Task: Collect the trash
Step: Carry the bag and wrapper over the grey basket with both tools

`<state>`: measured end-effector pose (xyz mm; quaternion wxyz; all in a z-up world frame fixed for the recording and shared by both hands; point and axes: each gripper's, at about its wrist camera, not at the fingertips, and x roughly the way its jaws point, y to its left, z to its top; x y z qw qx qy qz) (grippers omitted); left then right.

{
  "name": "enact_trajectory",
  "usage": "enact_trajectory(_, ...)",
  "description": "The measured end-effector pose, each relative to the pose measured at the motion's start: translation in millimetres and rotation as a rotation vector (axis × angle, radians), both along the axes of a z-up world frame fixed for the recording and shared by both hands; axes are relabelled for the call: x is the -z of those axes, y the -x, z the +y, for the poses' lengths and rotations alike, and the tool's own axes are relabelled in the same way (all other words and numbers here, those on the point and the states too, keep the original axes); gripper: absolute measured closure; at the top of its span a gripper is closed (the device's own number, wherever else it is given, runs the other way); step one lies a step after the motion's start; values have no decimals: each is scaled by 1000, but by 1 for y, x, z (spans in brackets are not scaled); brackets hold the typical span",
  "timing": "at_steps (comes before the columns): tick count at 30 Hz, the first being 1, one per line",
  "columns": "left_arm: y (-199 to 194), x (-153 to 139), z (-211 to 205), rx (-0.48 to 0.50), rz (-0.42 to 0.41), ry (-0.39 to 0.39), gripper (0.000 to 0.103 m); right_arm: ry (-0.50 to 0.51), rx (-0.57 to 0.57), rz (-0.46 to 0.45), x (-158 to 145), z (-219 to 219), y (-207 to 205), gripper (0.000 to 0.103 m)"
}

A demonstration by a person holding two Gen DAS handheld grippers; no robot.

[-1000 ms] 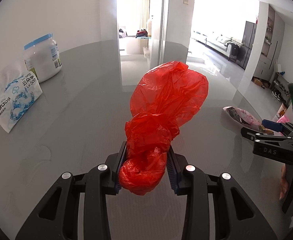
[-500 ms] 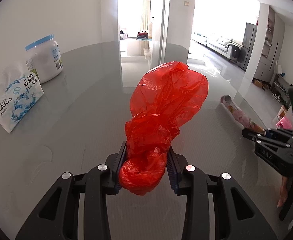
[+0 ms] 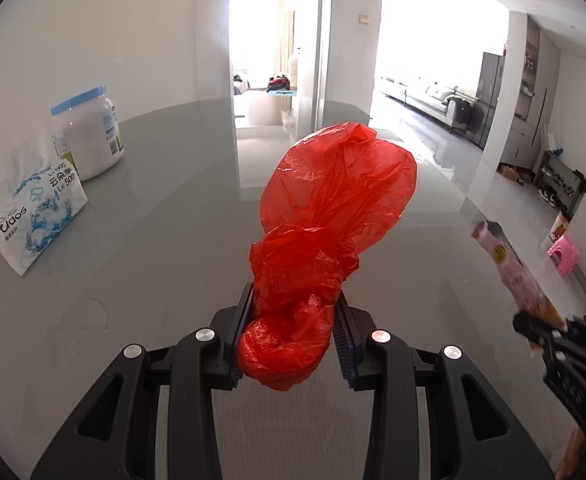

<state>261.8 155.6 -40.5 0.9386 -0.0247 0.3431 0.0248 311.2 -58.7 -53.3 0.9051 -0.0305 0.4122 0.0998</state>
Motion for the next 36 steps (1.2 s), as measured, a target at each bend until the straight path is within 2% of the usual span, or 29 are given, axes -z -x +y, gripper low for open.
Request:
enact_trajectory(8, 7, -6, -14, 42, -25, -23, 67, -18, 82, -73, -17, -21, 66, 89)
enact_trajectory(12, 21, -13, -35, 100, -52, -46, 67, -57, 158, -102, -21, -47, 107, 89)
enact_trajectory(16, 45, -23, -60, 174, -86, -64, 67, -55, 242, -111, -19, -75, 148, 89)
enact_trajectory(19, 68, -33, -83, 235, -119, -72, 67, -66, 304, -117, -20, -101, 180, 89)
enact_trajectory(25, 114, -44, -136, 377, -135, -43, 67, -84, 428, -148, -22, -145, 243, 89)
enact_trajectory(30, 141, -47, -189, 498, -121, -15, 67, -95, 514, -173, -21, -175, 286, 89)
enact_trajectory(36, 153, -37, -247, 613, -79, -6, 67, -102, 610, -178, -13, -203, 323, 89)
